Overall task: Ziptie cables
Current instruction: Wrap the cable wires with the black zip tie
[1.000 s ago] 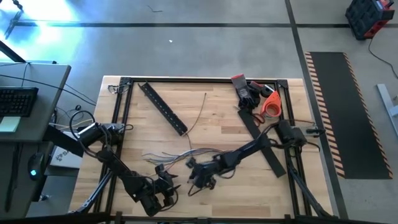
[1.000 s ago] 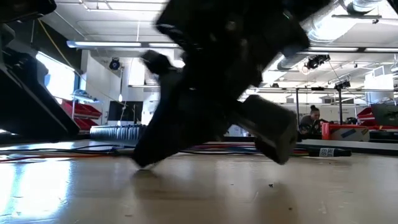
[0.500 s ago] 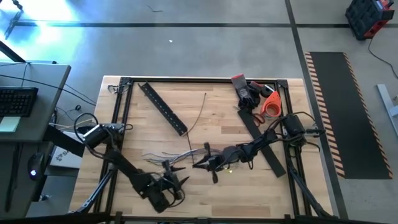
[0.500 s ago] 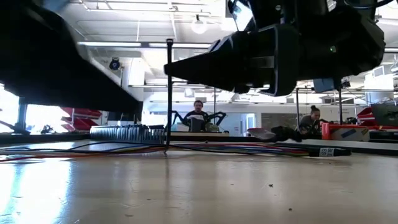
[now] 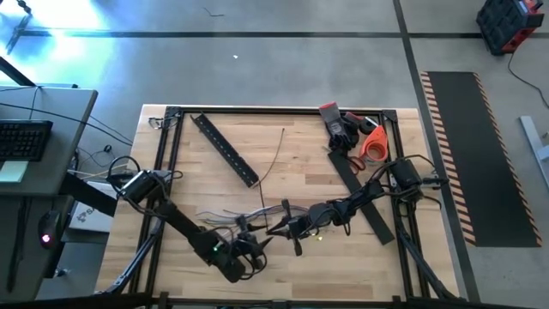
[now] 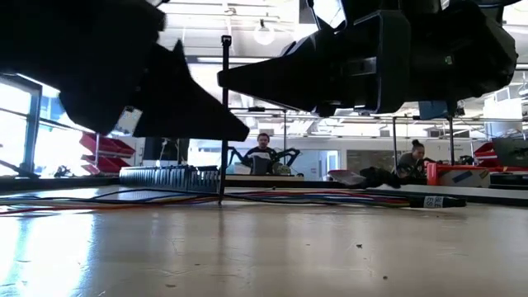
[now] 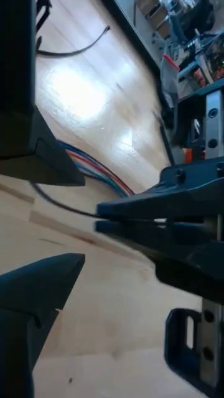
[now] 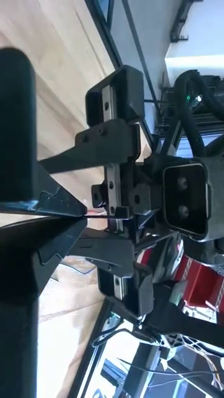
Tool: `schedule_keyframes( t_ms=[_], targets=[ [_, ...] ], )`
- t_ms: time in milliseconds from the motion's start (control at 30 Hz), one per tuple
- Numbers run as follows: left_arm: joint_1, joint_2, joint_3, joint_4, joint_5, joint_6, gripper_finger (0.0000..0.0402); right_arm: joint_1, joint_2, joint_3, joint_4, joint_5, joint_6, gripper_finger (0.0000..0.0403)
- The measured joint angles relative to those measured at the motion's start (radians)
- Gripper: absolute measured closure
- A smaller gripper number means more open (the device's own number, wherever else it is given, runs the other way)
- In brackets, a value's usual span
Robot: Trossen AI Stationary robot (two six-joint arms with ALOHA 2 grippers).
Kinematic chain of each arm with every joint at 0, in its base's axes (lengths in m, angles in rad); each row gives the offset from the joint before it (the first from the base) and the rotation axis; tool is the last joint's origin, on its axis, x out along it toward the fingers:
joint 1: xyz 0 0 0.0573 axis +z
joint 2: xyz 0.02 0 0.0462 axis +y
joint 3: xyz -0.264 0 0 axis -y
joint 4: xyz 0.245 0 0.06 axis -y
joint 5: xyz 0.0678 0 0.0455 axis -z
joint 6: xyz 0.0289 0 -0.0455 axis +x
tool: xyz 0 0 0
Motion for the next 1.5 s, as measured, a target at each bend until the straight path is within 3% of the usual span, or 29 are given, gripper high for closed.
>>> schedule_keyframes(
  t_ms=[133,367,533,800,933,1067,1233,1367,1500],
  targets=[
    [0.017,0.000,0.000,0.002,0.028,0.003,0.0280,0.001,0.000,0.000,-0.011,0.000,0.000,0.0403],
    [0.029,0.000,0.000,-0.007,0.105,-0.008,0.0393,0.002,0.000,0.001,-0.049,-0.010,0.023,0.0403],
    [0.025,-0.001,0.000,-0.121,0.117,-0.120,0.0400,0.003,0.000,0.001,-0.060,-0.032,0.049,0.0377],
    [-0.017,-0.001,0.000,-0.420,0.109,-0.444,0.0401,0.008,-0.001,0.002,-0.090,0.031,0.086,0.0243],
    [-0.046,-0.001,0.000,-0.552,0.138,-0.577,0.0401,0.027,-0.002,0.002,-0.112,0.060,0.085,0.0199],
    [-0.069,-0.018,0.000,-0.690,0.145,-0.726,0.0401,0.044,-0.023,0.003,-0.183,0.136,0.087,0.0184],
    [-0.077,-0.042,0.046,-0.829,0.201,-0.769,0.0401,0.048,-0.080,0.003,-0.375,0.291,0.131,0.0183],
    [-0.074,-0.045,0.118,-0.985,0.241,-0.817,0.0401,0.021,-0.105,0.003,-0.473,0.285,0.162,0.0183],
    [-0.070,-0.044,0.143,-0.996,0.274,-0.877,0.0402,-0.001,-0.105,0.003,-0.477,0.172,0.184,0.0183]
  ],
)
